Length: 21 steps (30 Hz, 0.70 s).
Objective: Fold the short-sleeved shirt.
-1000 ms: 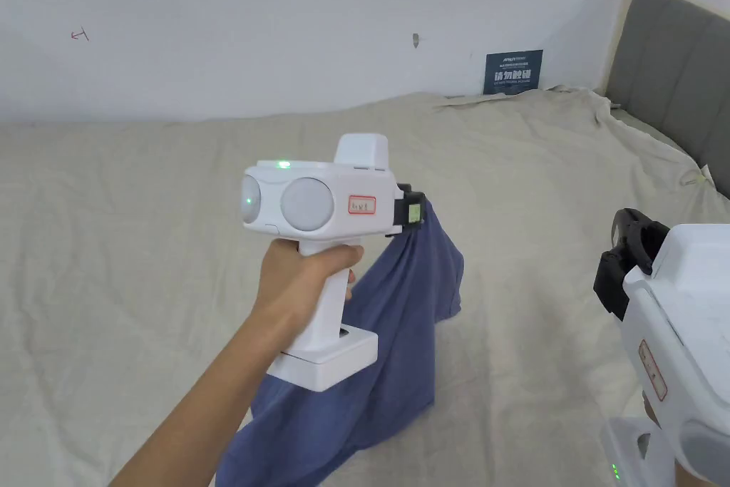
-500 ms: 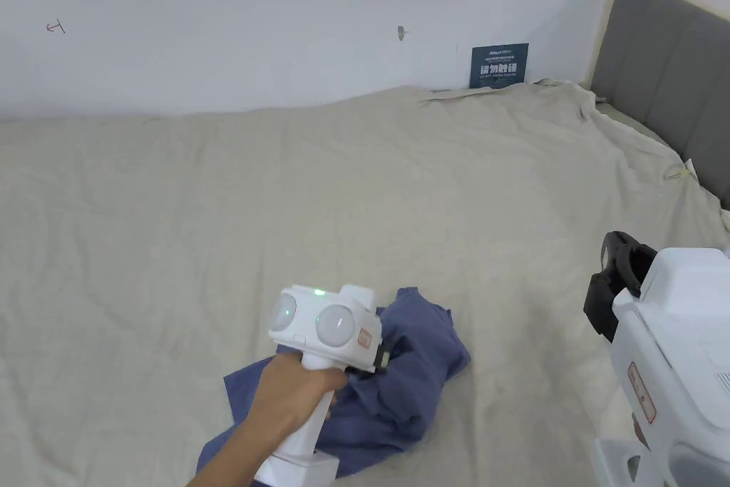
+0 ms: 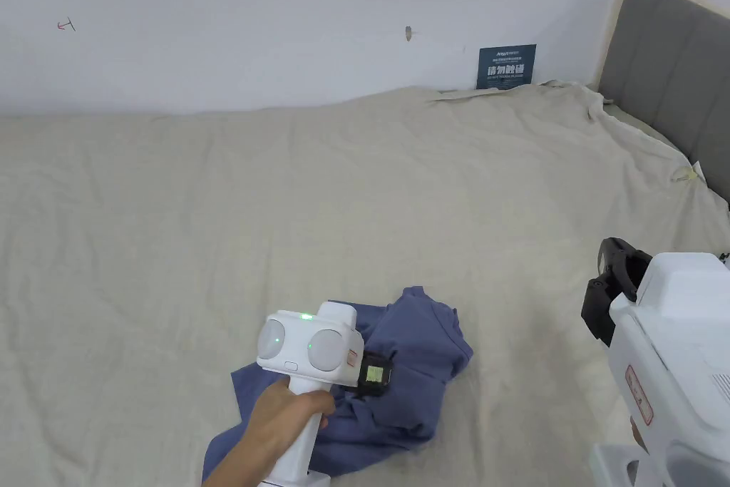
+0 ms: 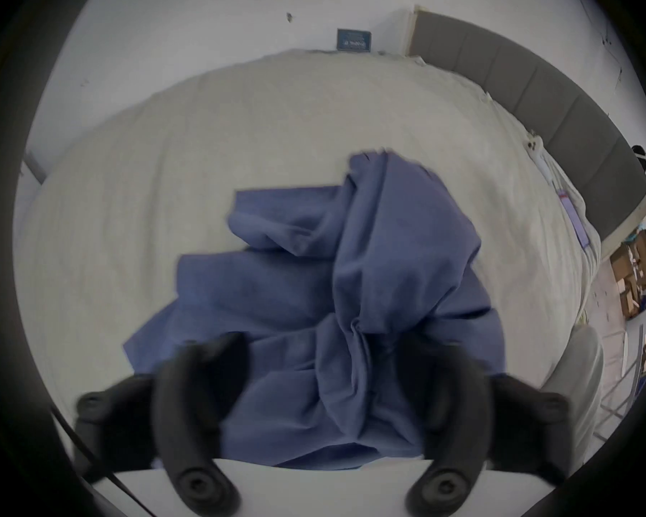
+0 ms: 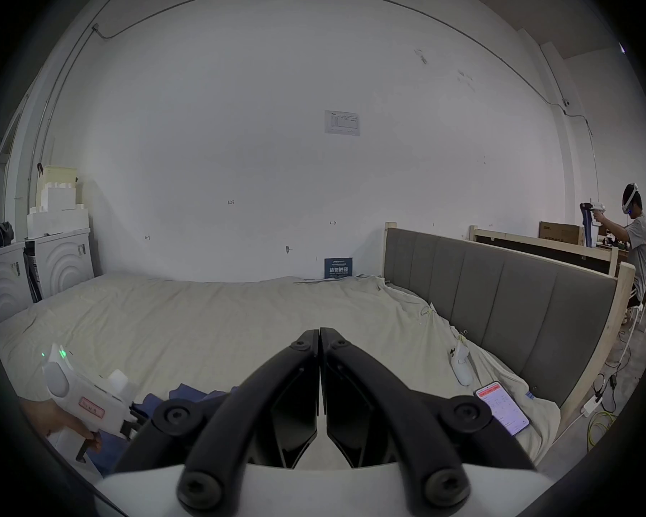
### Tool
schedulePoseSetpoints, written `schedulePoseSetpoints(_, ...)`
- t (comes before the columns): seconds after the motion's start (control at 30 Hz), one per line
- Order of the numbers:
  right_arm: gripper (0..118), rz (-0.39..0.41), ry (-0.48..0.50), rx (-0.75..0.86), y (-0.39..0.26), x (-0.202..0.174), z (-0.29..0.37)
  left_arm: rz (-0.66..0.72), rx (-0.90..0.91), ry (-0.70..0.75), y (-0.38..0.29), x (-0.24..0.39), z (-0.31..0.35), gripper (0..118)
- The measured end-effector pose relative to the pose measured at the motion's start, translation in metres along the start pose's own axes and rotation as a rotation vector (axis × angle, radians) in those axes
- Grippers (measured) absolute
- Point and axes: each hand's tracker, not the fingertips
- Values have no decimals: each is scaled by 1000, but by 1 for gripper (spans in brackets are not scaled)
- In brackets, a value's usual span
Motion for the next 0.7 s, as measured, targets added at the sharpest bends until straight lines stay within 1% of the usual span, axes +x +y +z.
schedulePoseSetpoints(0.1, 0, 4, 5, 9, 4, -2, 4, 49, 124, -57, 6, -10, 35, 107)
schedulePoseSetpoints(0.27, 0, 14, 14, 29, 11, -6, 9, 63, 345, -38, 13, -23, 103, 107)
schedulePoseSetpoints(0.43, 0, 17, 17, 44, 16, -7, 11, 64, 529, 38, 7, -37, 157, 107)
schedulePoseSetpoints(0.53, 0, 20, 20, 52, 17, -6, 11, 76, 654, 123, -4, -46, 176, 107)
schedulePoseSetpoints(0.6, 0, 21, 22, 55, 17, -6, 11, 76, 734, 212, -14, -50, 184, 107)
schedulePoseSetpoints(0.7, 0, 21, 28, 62, 18, -6, 12, 68, 823, 292, -27, -58, 189, 107)
